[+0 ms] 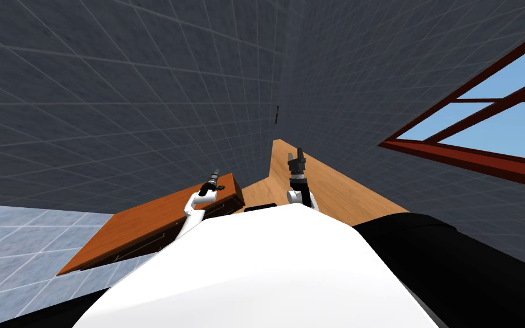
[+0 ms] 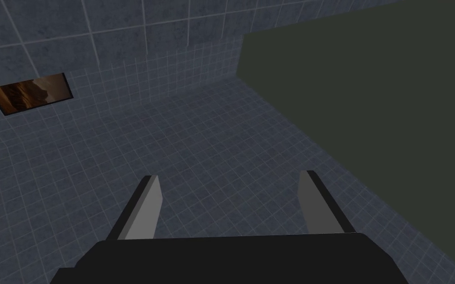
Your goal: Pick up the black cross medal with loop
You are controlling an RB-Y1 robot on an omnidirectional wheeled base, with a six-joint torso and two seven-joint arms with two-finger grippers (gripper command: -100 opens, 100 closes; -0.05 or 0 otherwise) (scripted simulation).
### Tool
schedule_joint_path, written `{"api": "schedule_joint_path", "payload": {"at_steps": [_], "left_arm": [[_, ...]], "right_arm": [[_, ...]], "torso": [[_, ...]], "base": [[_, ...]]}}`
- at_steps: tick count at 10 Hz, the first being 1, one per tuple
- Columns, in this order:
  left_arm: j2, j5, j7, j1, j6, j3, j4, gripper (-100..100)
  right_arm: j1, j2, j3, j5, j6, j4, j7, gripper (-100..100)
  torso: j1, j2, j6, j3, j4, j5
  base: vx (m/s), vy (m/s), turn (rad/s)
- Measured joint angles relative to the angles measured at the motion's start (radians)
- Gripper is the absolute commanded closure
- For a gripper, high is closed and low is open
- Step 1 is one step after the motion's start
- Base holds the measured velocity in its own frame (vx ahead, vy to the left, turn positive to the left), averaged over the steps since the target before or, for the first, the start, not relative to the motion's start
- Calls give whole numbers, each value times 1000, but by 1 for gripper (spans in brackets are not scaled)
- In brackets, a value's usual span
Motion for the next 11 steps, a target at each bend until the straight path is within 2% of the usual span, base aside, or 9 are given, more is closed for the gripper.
{"api": "schedule_joint_path", "payload": {"at_steps": [1, 4, 6, 8, 10, 11], "left_arm": [[7, 5, -1, -3, 26, 4, 22, -100], [28, 22, -11, -57, 102, 23, 118, -100], [30, 23, -15, -66, 135, 29, 163, -100], [58, 49, -19, -100, 177, 37, 225, -100], [50, 38, -24, -144, 215, 53, 309, -100], [58, 46, -26, -162, 231, 61, 354, -100]], "right_arm": [[0, 0, 0, 0, 0, 0, 0, 0], [0, 0, 0, 0, 0, 0, 0, 0], [0, 0, 0, 0, 0, 0, 0, 0], [0, 0, 0, 0, 0, 0, 0, 0], [0, 0, 0, 0, 0, 0, 0, 0], [0, 0, 0, 0, 0, 0, 0, 0]], "torso": [[0, 1, 0, 0, 0, 0], [0, 0, 0, 0, 0, 0], [1, 2, 0, 1, 0, 0], [1, 1, 0, 0, 0, 0], [0, 0, 0, 0, 0, 0], [0, -1, 0, -1, 0, 0]], "base": [[55, -38, 77], [55, -30, 45], [39, -14, 33], [63, -27, 55], [70, -35, 41], [67, -20, 38]]}}
